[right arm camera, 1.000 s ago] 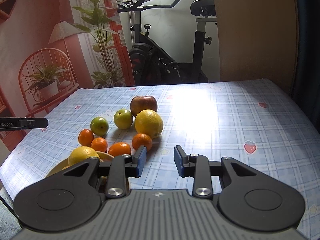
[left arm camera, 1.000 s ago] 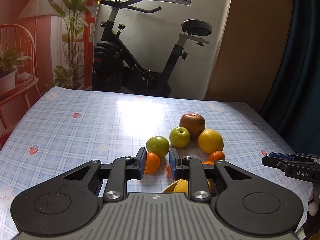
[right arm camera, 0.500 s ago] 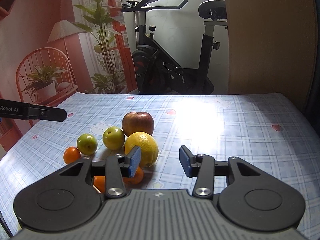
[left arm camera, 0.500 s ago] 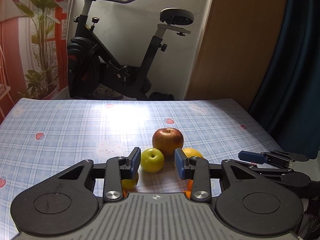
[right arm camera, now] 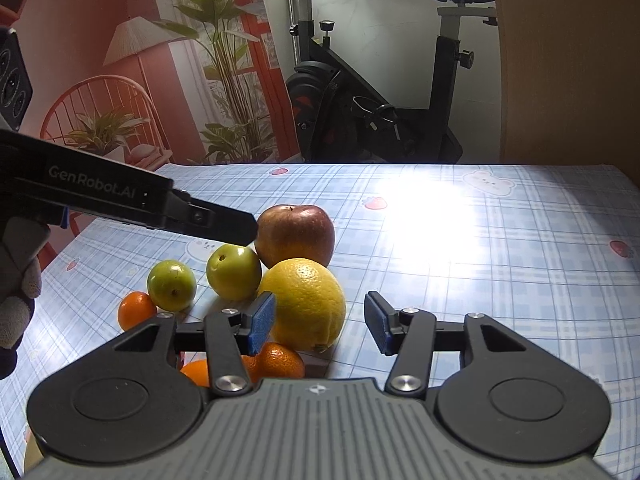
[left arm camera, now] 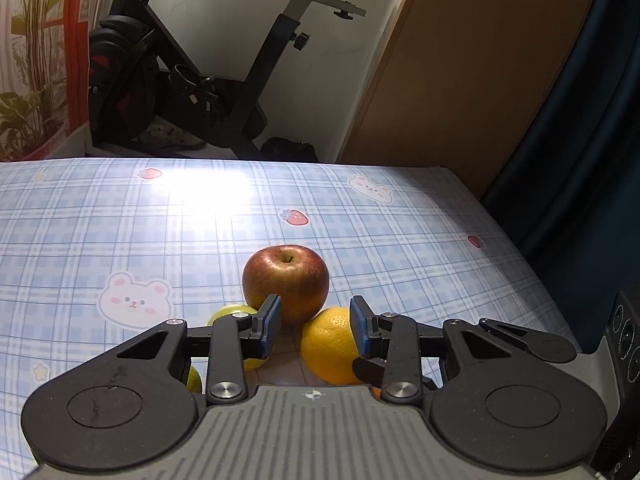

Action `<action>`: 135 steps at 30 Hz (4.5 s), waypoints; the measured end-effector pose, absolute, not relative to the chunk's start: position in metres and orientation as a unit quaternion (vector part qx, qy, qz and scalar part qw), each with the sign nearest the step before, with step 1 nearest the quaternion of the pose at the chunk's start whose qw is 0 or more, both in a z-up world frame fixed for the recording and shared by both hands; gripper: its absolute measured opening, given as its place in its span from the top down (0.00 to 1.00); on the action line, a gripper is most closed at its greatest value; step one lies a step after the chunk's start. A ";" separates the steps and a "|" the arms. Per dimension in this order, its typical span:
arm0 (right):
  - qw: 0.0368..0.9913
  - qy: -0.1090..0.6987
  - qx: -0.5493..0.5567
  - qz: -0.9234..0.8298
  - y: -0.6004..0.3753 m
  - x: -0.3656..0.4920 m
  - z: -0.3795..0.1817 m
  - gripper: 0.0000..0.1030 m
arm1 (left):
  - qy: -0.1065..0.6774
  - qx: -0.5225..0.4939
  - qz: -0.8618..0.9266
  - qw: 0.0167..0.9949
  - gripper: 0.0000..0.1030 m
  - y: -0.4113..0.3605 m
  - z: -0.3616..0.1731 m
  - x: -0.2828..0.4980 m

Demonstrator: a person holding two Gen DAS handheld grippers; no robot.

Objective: Organize fruits
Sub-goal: 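Move both grippers toward the large orange and yellow lemon beside the apple, then close the left gripper on the large orange while the right closes on the lemon, then carry both fruits onto the cream plate and open both grippers, then close the left gripper on a tangerine while the right grasps another tangerine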

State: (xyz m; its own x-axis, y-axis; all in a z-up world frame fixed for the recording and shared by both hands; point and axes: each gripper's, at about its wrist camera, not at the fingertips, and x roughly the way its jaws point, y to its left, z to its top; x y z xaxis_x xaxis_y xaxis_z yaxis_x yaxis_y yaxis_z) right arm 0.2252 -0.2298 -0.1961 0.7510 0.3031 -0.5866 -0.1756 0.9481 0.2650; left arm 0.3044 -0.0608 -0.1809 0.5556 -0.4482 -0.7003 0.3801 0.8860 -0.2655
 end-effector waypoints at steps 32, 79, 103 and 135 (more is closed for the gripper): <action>0.910 0.361 0.131 0.156 -0.229 0.250 -0.219 0.43 | 0.475 -0.103 -0.259 0.835 0.50 -0.075 -0.217 0.338; 0.874 0.410 0.099 0.242 -0.099 0.127 -0.174 0.44 | 0.467 -0.093 -0.263 0.839 0.53 0.040 -0.179 0.155; 0.861 0.426 0.099 0.260 -0.082 0.136 -0.199 0.44 | 0.453 -0.053 -0.234 0.859 0.52 0.048 -0.196 0.152; 0.924 0.310 0.096 0.204 -0.116 0.103 -0.154 0.46 | 0.355 -0.105 -0.123 0.921 0.53 0.084 -0.156 0.127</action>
State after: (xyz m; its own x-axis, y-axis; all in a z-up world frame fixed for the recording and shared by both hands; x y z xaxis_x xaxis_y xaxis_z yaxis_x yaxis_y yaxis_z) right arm 0.1027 -0.1163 -0.1540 0.7252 0.4353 -0.5335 -0.3169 0.8989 0.3027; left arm 0.1268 0.0841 -0.1556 0.7172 -0.3014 -0.6283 0.1516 0.9475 -0.2814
